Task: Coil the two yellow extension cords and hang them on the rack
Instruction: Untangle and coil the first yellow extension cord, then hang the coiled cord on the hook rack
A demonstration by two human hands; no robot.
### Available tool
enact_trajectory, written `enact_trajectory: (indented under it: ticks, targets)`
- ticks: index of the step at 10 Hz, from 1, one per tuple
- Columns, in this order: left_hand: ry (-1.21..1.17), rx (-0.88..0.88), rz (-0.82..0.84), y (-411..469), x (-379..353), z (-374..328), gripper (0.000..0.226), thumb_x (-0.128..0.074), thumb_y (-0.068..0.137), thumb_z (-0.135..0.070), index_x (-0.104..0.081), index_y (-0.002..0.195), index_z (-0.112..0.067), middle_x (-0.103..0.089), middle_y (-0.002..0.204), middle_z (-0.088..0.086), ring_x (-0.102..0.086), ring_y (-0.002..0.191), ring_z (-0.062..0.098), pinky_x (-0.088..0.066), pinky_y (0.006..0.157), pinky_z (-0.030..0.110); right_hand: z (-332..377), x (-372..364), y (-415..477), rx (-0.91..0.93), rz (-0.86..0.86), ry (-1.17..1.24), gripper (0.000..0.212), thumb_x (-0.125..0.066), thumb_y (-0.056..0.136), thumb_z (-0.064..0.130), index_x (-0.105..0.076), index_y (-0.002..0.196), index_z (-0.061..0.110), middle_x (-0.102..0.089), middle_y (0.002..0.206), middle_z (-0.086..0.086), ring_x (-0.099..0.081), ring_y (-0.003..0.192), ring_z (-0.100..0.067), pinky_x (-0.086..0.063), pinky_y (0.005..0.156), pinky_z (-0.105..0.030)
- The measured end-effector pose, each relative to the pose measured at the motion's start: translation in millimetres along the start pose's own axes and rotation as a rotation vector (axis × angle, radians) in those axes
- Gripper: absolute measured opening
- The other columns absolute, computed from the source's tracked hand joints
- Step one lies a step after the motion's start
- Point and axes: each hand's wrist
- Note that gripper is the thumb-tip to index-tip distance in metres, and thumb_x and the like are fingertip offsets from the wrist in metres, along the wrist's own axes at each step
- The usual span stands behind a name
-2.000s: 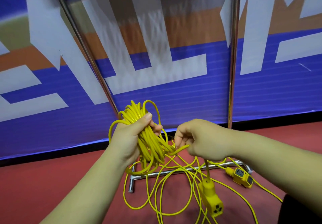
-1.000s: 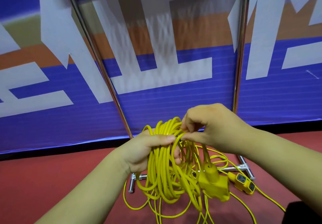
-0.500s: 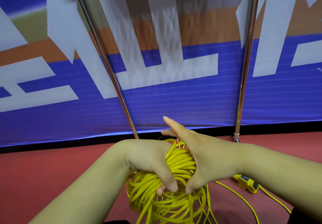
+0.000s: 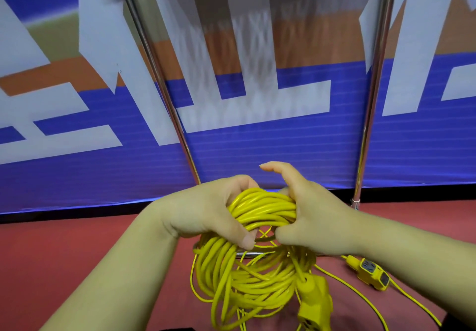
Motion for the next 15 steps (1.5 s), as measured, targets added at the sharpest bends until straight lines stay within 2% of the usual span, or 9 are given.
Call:
enact_trajectory:
  ticks: [2, 3, 5, 7, 8, 10, 12, 13, 15]
  targets:
    - [-0.255, -0.045, -0.141, -3, 0, -3, 0.093, -0.084, 0.072, 0.002, -0.036, 0.141, -0.039, -0.069, 0.113, 0.018, -0.068, 0.096, 0.046, -0.055, 0.081, 0.064, -4, 21, 1, -0.053, -0.053, 0.204, 0.087, -0.073, 0.068, 0.009, -0.034, 0.136, 0.047, -0.065, 0.076, -0.007, -0.055, 0.055, -0.016, -0.047, 0.054, -0.038]
    - [-0.181, -0.099, -0.3, 0, -4, -6, 0.104, -0.083, 0.072, 0.002, -0.028, 0.148, -0.045, -0.067, 0.112, 0.007, -0.068, 0.079, 0.032, -0.056, 0.073, 0.055, -7, 31, 4, -0.07, -0.119, 0.281, 0.08, -0.067, 0.075, -0.007, -0.04, 0.134, 0.04, -0.066, 0.073, -0.017, -0.058, 0.056, -0.021, -0.047, 0.054, -0.035]
    - [-0.231, -0.068, -0.409, 8, -8, 2, 0.107, -0.083, 0.066, -0.012, -0.027, 0.148, -0.053, -0.071, 0.104, 0.004, -0.068, 0.086, 0.028, -0.056, 0.082, 0.049, -8, 43, 6, -0.047, -0.181, 0.403, 0.078, -0.061, 0.074, -0.007, -0.042, 0.135, 0.037, -0.063, 0.066, -0.009, -0.062, 0.06, -0.028, -0.054, 0.061, -0.047]
    - [-0.451, -0.128, -0.513, 13, -5, 1, 0.099, -0.076, 0.069, 0.008, -0.04, 0.143, -0.047, -0.063, 0.08, 0.03, -0.06, 0.061, 0.034, -0.055, 0.059, 0.053, -13, 54, 5, 0.008, -0.17, 0.364, 0.079, -0.065, 0.083, -0.009, -0.043, 0.136, 0.045, -0.059, 0.066, -0.01, -0.06, 0.059, -0.024, -0.055, 0.067, -0.056]
    - [-0.548, -0.184, -0.504, 8, 5, -8, 0.098, -0.071, 0.067, 0.014, -0.046, 0.141, -0.045, -0.06, 0.068, 0.022, -0.057, 0.052, 0.03, -0.053, 0.052, 0.042, -11, 60, 4, 0.034, -0.129, 0.356, 0.072, -0.066, 0.083, -0.01, -0.048, 0.133, 0.038, -0.062, 0.072, -0.007, -0.059, 0.06, -0.022, -0.052, 0.061, -0.044]
    - [-0.688, -0.218, -0.569, 5, 9, -17, 0.083, -0.068, 0.063, 0.009, -0.061, 0.13, -0.039, -0.059, 0.069, 0.033, -0.054, 0.047, 0.03, -0.049, 0.045, 0.034, -12, 65, 3, 0.062, 0.026, 0.273, 0.09, -0.077, 0.076, 0.002, -0.038, 0.144, 0.047, -0.065, 0.126, 0.002, -0.065, 0.1, -0.037, -0.055, 0.086, -0.059]
    - [-0.81, -0.221, -0.675, 9, 14, -12, 0.067, -0.07, 0.067, 0.0, -0.066, 0.123, -0.036, -0.063, 0.067, 0.024, -0.063, 0.057, 0.032, -0.054, 0.047, 0.035, -15, 54, 2, 0.064, 0.051, 0.429, 0.103, -0.066, 0.082, -0.018, -0.024, 0.152, 0.045, -0.065, 0.131, 0.003, -0.07, 0.109, -0.028, -0.059, 0.077, -0.045]
    - [-0.841, -0.225, -0.713, 11, 17, -3, 0.062, -0.071, 0.068, -0.002, -0.068, 0.12, -0.036, -0.063, 0.066, 0.02, -0.065, 0.056, 0.03, -0.058, 0.062, 0.044, -13, 53, 5, 0.068, 0.0, 0.455, 0.104, -0.069, 0.081, -0.015, -0.024, 0.15, 0.049, -0.073, 0.111, -0.009, -0.072, 0.098, -0.034, -0.059, 0.084, -0.053]
    - [-0.883, -0.246, -0.708, 13, 29, 5, 0.068, -0.07, 0.072, -0.005, -0.059, 0.133, -0.031, -0.061, 0.065, 0.018, -0.063, 0.054, 0.03, -0.057, 0.06, 0.043, -2, 59, 17, 0.106, -0.226, 0.49, 0.081, -0.065, 0.087, -0.008, -0.037, 0.144, 0.043, -0.064, 0.064, -0.011, -0.063, 0.06, -0.025, -0.054, 0.061, -0.04]
Point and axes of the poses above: each hand's wrist, its own y-axis towards the middle knuckle, its own x-axis out of the back of the hand, z = x × y
